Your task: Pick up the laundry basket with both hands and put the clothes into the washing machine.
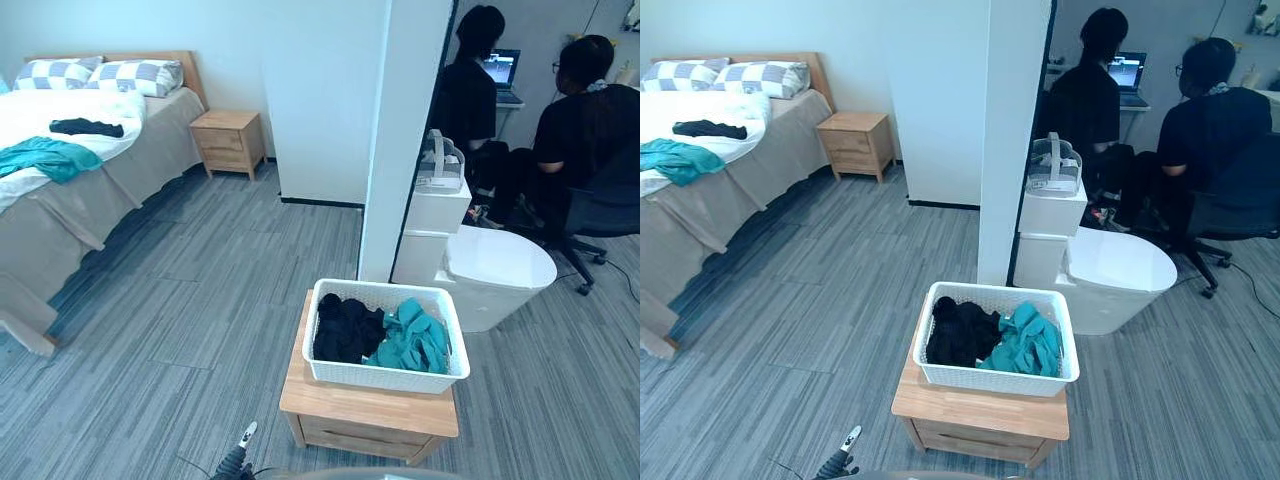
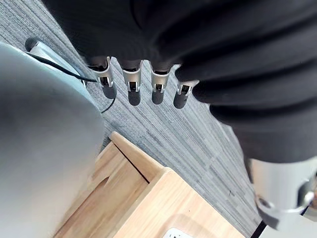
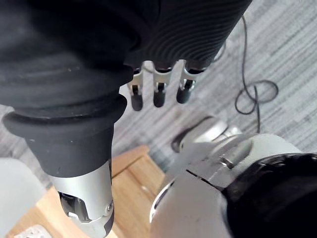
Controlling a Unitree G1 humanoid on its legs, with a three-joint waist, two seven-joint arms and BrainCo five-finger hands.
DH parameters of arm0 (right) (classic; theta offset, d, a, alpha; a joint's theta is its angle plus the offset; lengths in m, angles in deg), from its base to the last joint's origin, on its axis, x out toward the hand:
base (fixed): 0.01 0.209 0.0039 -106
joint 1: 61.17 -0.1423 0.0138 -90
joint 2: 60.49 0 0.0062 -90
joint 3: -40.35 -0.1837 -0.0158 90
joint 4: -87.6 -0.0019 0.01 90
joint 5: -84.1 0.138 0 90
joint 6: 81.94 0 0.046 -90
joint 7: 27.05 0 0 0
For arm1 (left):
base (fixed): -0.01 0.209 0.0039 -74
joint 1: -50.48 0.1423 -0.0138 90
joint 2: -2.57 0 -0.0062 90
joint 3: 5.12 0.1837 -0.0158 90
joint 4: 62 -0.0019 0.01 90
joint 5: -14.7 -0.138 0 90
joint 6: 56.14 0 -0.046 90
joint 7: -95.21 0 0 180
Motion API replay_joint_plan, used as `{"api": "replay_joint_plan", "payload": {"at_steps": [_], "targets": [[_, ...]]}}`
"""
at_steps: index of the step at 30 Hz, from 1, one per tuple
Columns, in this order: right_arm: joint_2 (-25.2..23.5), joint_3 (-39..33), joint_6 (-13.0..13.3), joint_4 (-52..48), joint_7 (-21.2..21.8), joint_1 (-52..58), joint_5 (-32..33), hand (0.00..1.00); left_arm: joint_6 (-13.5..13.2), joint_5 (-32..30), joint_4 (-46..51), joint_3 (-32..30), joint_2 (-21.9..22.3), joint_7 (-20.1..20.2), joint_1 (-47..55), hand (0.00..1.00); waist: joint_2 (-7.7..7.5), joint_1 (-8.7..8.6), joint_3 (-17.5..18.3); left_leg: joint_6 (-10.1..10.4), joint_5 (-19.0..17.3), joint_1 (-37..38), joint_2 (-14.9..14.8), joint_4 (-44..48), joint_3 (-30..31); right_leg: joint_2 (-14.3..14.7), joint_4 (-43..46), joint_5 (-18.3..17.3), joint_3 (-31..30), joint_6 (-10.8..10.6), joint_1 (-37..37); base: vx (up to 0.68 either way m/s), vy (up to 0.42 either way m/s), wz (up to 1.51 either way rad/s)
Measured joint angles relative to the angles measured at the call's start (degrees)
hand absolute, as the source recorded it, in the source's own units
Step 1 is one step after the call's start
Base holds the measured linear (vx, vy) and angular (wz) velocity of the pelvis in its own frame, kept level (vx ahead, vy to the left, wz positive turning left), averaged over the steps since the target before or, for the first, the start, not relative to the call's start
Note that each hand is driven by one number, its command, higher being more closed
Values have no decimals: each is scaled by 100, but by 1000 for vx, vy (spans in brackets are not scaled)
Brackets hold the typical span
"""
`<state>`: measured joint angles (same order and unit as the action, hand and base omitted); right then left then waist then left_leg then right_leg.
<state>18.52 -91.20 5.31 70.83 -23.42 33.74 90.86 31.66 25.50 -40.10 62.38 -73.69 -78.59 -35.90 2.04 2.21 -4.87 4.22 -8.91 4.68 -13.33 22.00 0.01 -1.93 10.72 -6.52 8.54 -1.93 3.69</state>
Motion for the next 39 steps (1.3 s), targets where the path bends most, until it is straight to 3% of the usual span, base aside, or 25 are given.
{"api": "replay_joint_plan", "payload": {"at_steps": [1,3,4,6,8,11,14,17,18,19,22,24,25,31,36,39], "targets": [[71,136,5,0,-5,-20,15,0,10,3,-2,42,-13,-4,2,0,9,10,-7,14,-51,-31,56,44,-35,-15,2,9,-9,8,-12,-112,-57,7],[289,635,13,-47,-24,-193,190,0,13,73,3,330,-75,-11,94,0,31,23,-24,130,-307,62,559,-81,210,-42,-27,28,-263,-5,-26,-104,55,-18],[342,767,25,-186,-84,-290,303,0,11,173,15,446,-89,-26,141,0,72,7,-23,-61,-400,230,516,-453,-91,22,-40,58,-358,-39,-70,-79,108,-30],[360,763,67,-421,-134,-366,452,0,6,276,66,513,-79,-53,143,0,147,12,-35,43,-545,310,466,-828,-220,86,-79,197,-485,-44,-212,-70,94,-35],[281,707,98,-1251,-320,-318,512,0,-6,479,493,505,-75,-215,206,0,54,30,29,55,-548,152,609,-1024,-353,30,-379,420,-701,-96,-357,-22,99,-39],[202,650,125,-3025,-635,169,546,0,-19,711,1965,687,-63,-416,340,0,-56,8,43,-14,-350,69,763,-1233,-375,-134,-437,582,-684,-146,-511,52,90,0],[158,506,130,-4851,-933,656,372,0,-103,894,4033,889,5,-544,656,0,17,1,138,-58,-196,85,824,-1361,-364,-219,-381,555,-637,-210,-593,151,64,5],[100,435,102,-5788,-1075,592,190,0,-144,896,5373,987,75,-604,741,0,21,18,131,-29,-171,121,825,-1296,-512,-220,-415,564,-746,-205,-616,134,31,-29],[-10,738,14,-6692,-1130,172,-147,0,-142,807,6374,1384,102,-628,606,0,-76,40,53,-50,-194,-129,801,-1282,-728,-199,-632,727,-856,-209,-826,-4,21,-31],[-16,814,-11,-6817,-1127,115,-252,0,-140,747,6430,1389,121,-646,499,0,-118,41,-17,-119,-261,-243,763,-1264,-778,-162,-726,809,-862,-208,-906,-26,17,-30],[58,1001,-22,-6812,-1195,-213,-289,0,-136,745,6454,1475,98,-771,167,0,-264,82,-489,-135,-384,-452,725,-904,-791,-122,-839,961,-898,-186,-958,-100,2,-10],[228,1164,-32,-6797,-1236,-505,-312,0,-123,616,6451,1738,-31,-872,-339,0,-353,185,-493,-142,-384,-1135,724,-661,-800,-133,-779,1113,-950,-166,-1508,-176,-20,-8],[492,1404,-48,-6546,-1228,-954,-440,0,-94,369,6269,1995,-140,-1051,-941,0,-402,179,-773,-165,-311,-1365,794,-577,-768,-161,-878,1272,-945,-188,-1656,-160,-29,1],[920,1906,-268,-4979,-1225,-2218,-516,0,218,-571,5159,2809,-132,-1432,-2222,0,-336,169,-1063,-174,-261,-1680,898,-414,-533,-218,-1024,1441,-849,-190,-1749,-71,-1,11],[1242,1965,-287,-3903,-1248,-3301,-512,0,503,-1561,4350,3355,-199,-1716,-3320,0,-340,161,-1499,-189,-252,-1983,937,-180,-482,-249,-1078,1603,-857,-191,-1915,-79,-1,4],[1372,1991,-286,-3570,-1272,-3676,-509,0,635,-1836,4036,3439,-227,-1818,-3801,0,-355,136,-1719,-191,-253,-2053,944,-98,-471,-255,-1084,1647,-863,-202,-1944,-66,5,0]]}}
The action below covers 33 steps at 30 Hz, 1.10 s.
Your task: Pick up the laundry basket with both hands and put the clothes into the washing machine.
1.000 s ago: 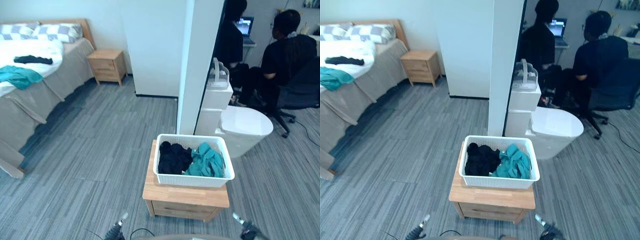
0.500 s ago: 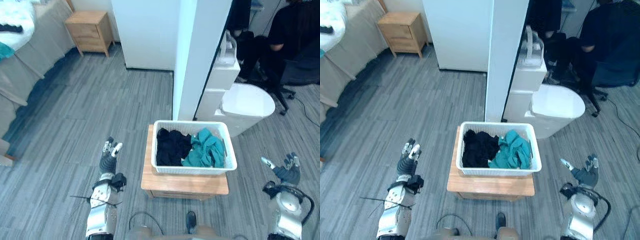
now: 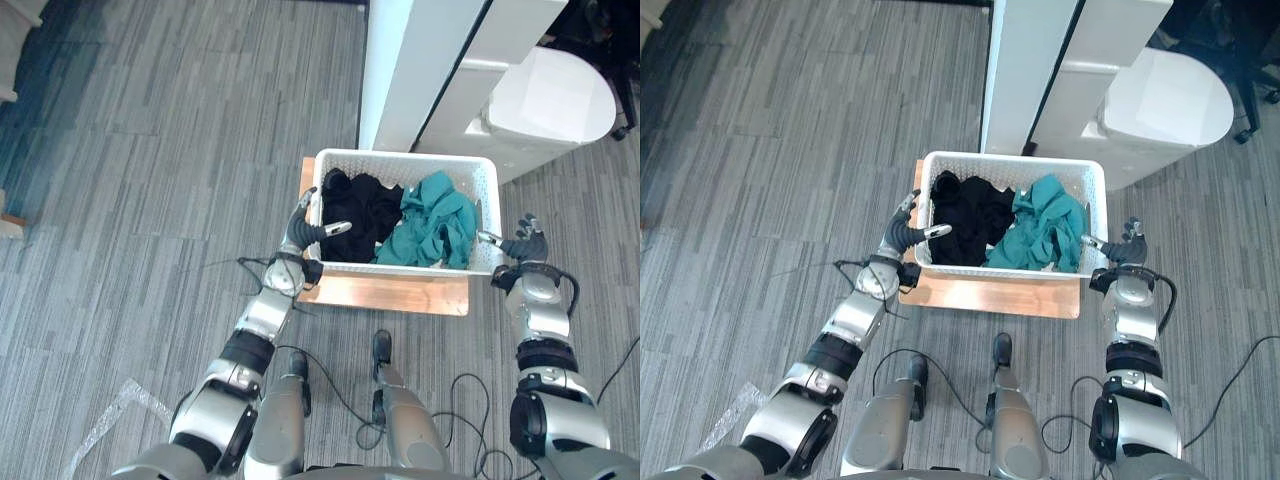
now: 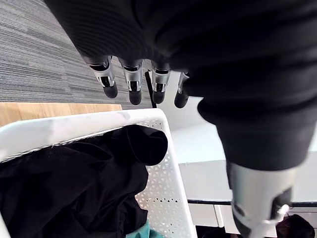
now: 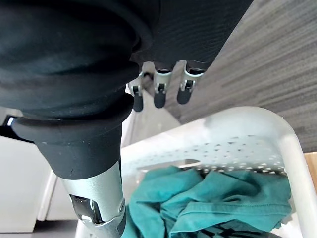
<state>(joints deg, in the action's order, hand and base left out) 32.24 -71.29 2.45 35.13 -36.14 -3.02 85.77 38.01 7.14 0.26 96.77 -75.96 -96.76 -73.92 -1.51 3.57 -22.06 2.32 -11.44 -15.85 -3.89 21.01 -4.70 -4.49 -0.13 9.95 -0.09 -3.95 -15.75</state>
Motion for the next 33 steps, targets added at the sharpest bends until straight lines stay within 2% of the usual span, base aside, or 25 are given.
{"api": "replay_joint_plan", "payload": {"at_steps": [4,7,10,17,28,33], "targets": [[26,168,-2,186,-13,-196,0,0,68,-255,-100,-10,-21,-99,-158,0,-14,-107,-46,-10,-8,-156,-2,101,7,6,10,27,-17,8,-117,-19,-2,-2],[30,209,-3,238,-72,-295,-3,0,159,-483,-381,-32,-39,-214,-383,0,-28,-117,-58,-49,-35,-253,-5,177,-55,22,10,88,-138,16,-232,-23,2,-15],[103,243,-29,441,-81,-556,-17,0,237,-655,-884,-109,-135,-316,-827,0,-69,-194,-232,-93,-101,-370,-17,374,-103,27,2,116,-202,32,-289,-68,10,-12],[210,250,-88,856,-83,-879,-21,0,195,-677,-1212,-254,-227,-481,-1337,0,-118,-272,-339,-144,-166,-635,-32,610,-210,27,-24,189,-316,107,-498,-63,14,-9],[313,287,-119,1667,-60,-1751,-20,0,56,-676,-2041,-678,-255,-594,-2392,0,-137,-249,-347,-189,-376,-1216,-218,1128,-361,149,-22,302,-461,169,-937,-52,-9,-11],[355,875,-122,1787,87,-2133,-17,0,4,-663,-2344,-958,-266,-587,-2898,0,-143,-217,-349,-207,-426,-1484,-333,1286,-418,175,-8,324,-428,199,-1166,-47,-43,-8]]}}
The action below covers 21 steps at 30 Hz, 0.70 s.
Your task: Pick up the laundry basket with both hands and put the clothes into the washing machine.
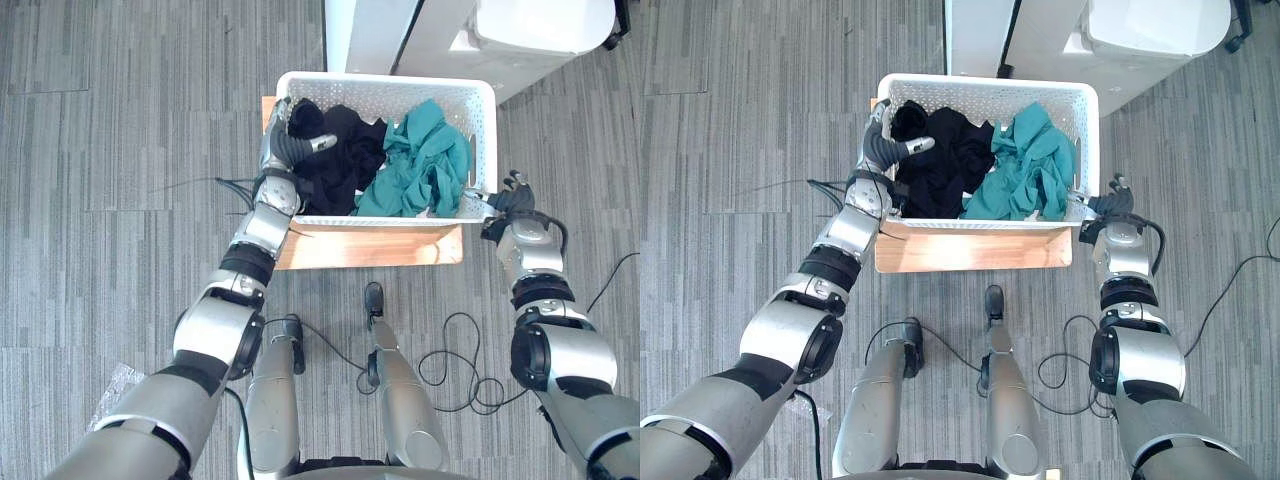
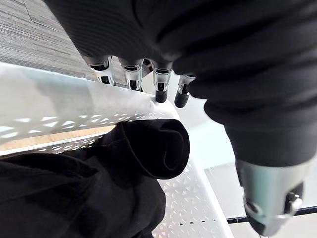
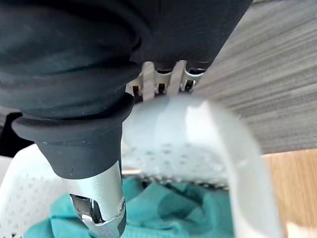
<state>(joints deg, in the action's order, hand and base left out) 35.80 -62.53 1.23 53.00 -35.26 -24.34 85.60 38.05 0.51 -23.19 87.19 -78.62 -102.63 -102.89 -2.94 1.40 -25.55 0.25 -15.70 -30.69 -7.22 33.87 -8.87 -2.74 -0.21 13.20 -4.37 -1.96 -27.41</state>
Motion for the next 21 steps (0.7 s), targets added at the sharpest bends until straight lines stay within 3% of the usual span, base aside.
{"api": "replay_joint_plan", "payload": {"at_steps": [7,10,21], "targets": [[-18,279,-1,-101,63,-183,-1,0,-37,165,-94,-595,-1,116,-161,0,-23,87,14,40,-104,-236,-150,117,9,65,6,23,182,0,-168,-9,-52,-5],[-10,260,-40,-244,43,-186,-4,0,-93,170,-42,-682,31,118,-194,0,-25,93,15,45,-102,-325,-187,127,65,77,0,100,251,-110,-233,12,-49,3],[-91,247,-50,-286,-46,-199,15,0,-59,159,13,-733,28,37,-126,0,-23,89,42,94,-70,-390,-212,117,209,156,11,105,385,-119,-233,-6,-62,4]]}}
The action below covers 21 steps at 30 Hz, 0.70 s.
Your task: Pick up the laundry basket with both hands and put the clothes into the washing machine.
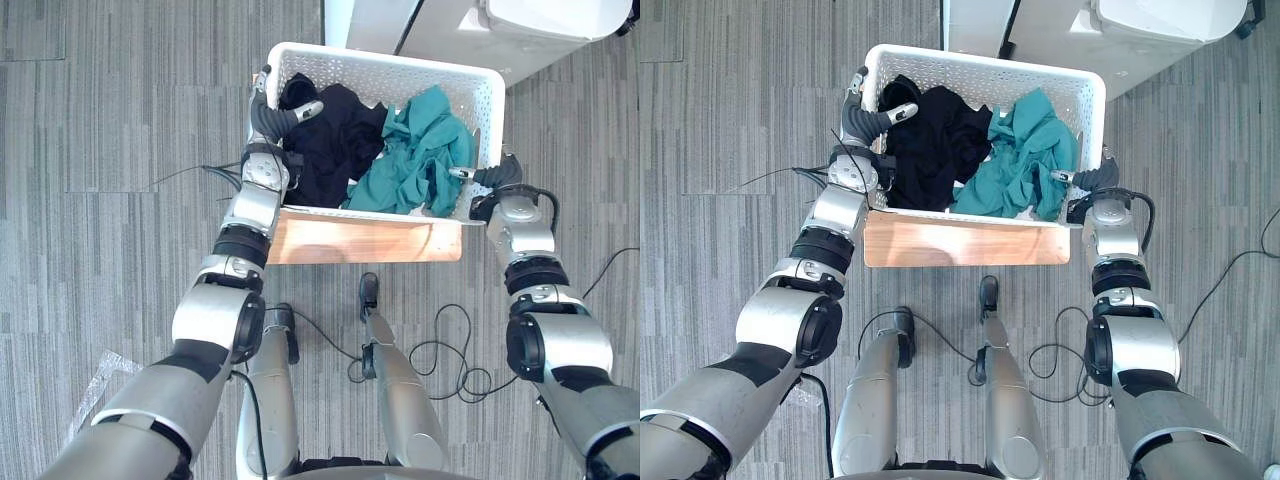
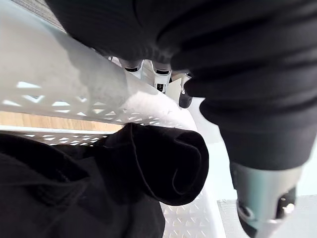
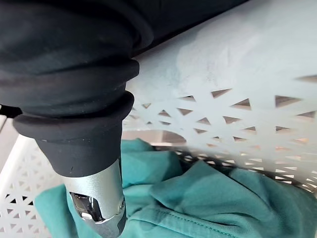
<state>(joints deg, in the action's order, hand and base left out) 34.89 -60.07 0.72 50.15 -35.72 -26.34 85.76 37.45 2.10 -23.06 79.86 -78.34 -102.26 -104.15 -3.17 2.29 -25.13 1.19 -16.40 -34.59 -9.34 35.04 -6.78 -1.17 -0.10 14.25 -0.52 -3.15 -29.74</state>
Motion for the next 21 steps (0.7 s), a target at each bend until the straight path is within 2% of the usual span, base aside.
{"api": "replay_joint_plan", "payload": {"at_steps": [1,4,7,12,17,21], "targets": [[0,-2,0,1,-6,1,0,0,16,2,-2,18,2,-17,18,0,1,-1,0,4,3,-4,1,-1,12,2,0,2,10,-3,0,-7,-48,6],[8,-32,1,1,-8,0,4,0,358,-8,-118,33,-61,-35,203,0,6,1,4,28,21,-13,21,-15,49,11,-2,6,36,-7,0,-6,-47,4],[18,-36,1,5,-8,0,6,0,466,-46,-134,16,-77,-3,281,0,8,17,15,44,32,-36,19,-13,96,14,-4,10,64,-12,1,-12,-47,5],[5,-29,0,37,9,-1,7,0,473,-55,-295,-227,-73,126,289,0,8,10,34,48,35,-75,-15,21,127,13,-9,19,85,-20,-2,-23,-41,2],[-107,34,-25,267,85,0,4,0,461,-190,-370,-478,-43,316,626,0,19,7,340,51,33,-177,-63,88,174,35,-17,23,140,-14,-67,-8,-39,1],[-134,85,-26,266,129,-2,0,0,458,-217,-373,-592,-6,390,734,0,14,10,401,51,33,-193,-70,96,176,39,-17,23,142,-13,-68,-26,-42,0]]}}
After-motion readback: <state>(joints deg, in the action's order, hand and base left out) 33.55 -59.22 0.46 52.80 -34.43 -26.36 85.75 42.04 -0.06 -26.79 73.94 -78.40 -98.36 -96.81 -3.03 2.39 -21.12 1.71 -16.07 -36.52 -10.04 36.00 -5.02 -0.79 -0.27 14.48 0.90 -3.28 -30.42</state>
